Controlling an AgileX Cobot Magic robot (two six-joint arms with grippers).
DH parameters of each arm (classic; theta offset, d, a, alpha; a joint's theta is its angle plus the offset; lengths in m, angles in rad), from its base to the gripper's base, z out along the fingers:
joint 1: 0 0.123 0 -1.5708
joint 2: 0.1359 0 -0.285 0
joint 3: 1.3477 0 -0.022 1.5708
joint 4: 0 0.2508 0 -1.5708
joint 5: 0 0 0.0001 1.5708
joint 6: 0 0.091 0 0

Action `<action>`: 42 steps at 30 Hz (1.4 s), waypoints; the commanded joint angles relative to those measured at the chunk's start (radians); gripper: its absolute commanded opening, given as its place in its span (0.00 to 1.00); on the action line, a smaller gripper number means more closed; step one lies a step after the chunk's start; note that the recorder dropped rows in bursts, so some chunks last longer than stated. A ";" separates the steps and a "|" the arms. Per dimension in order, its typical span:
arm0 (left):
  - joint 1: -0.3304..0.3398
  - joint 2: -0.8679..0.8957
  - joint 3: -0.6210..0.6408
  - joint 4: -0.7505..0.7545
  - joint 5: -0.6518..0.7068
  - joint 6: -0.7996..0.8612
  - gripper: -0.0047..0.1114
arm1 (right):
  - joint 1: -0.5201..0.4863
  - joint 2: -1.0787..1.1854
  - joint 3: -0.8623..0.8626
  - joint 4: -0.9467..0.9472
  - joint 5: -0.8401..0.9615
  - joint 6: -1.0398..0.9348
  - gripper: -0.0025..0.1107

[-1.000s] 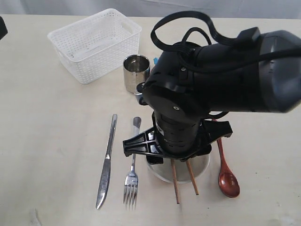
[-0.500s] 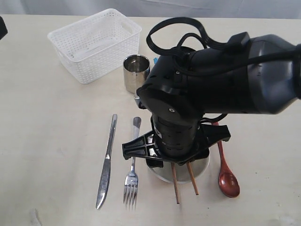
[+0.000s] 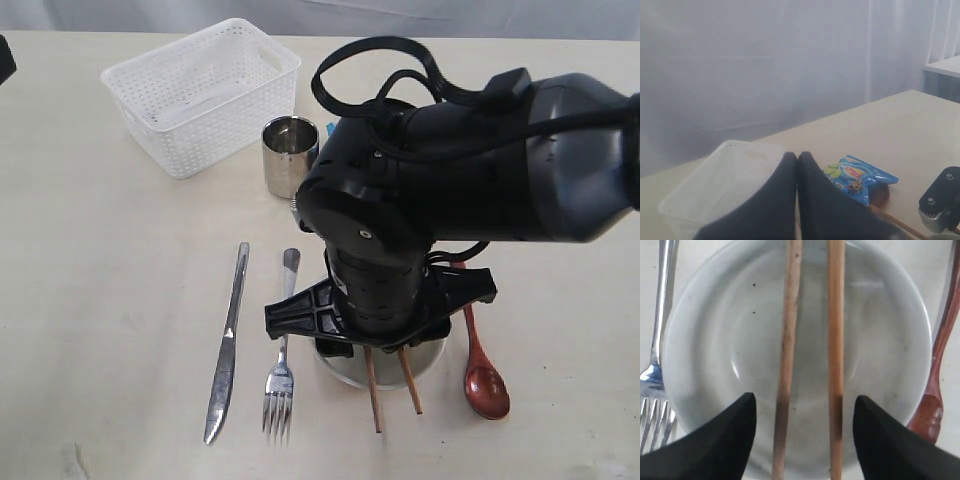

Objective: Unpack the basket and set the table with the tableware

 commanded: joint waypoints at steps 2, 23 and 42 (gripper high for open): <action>0.002 -0.006 -0.002 0.000 -0.004 -0.005 0.04 | -0.005 -0.002 -0.003 -0.027 0.002 0.004 0.50; 0.002 -0.006 -0.002 0.000 -0.008 -0.005 0.04 | -0.005 -0.002 -0.003 -0.012 0.004 0.037 0.36; 0.002 -0.006 -0.002 0.000 -0.008 -0.005 0.04 | -0.005 -0.002 -0.003 -0.004 0.010 0.050 0.26</action>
